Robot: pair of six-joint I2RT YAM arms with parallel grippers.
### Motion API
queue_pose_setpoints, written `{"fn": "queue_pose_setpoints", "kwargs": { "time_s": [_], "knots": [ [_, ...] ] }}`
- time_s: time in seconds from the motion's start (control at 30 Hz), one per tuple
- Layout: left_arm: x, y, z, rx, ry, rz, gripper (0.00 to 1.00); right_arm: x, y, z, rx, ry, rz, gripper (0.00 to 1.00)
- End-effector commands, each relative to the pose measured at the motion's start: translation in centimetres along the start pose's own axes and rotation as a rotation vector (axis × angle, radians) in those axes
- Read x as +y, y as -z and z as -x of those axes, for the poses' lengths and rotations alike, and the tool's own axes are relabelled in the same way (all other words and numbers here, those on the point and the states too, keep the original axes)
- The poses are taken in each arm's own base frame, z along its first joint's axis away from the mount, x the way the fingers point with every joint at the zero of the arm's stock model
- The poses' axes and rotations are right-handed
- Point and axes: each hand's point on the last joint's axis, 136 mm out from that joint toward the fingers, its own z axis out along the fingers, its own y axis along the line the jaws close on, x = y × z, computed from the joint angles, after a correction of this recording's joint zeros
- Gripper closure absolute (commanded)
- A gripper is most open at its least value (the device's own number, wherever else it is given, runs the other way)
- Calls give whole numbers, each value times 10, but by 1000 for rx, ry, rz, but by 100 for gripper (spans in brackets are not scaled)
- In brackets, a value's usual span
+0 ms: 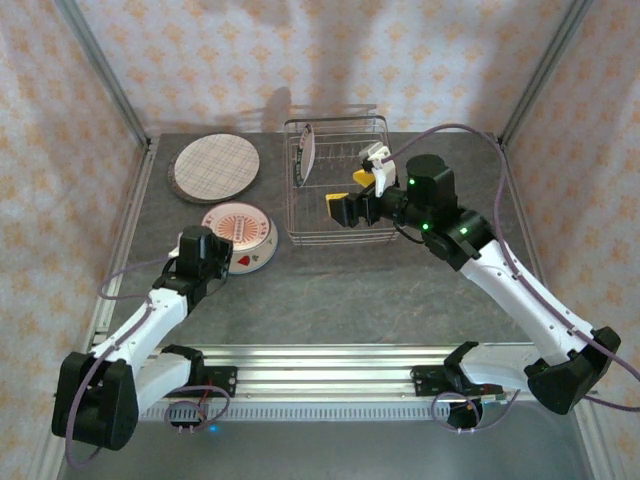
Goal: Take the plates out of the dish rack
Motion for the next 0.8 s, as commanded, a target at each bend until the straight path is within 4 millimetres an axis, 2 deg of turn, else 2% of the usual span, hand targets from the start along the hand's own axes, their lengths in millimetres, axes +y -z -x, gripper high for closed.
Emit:
{"fn": "queue_pose_setpoints", "kwargs": {
  "time_s": [0.0,0.33,0.77],
  "knots": [
    [-15,-5,1,-17,11,-78,100,8,5,12,-37,18,25,12],
    [-1,-20,-4,4,6,-49,100,7,4,11,-27,14,18,12],
    [9,-29,-8,21,4,-30,100,6,4,10,-22,2,13,12]
  ]
}}
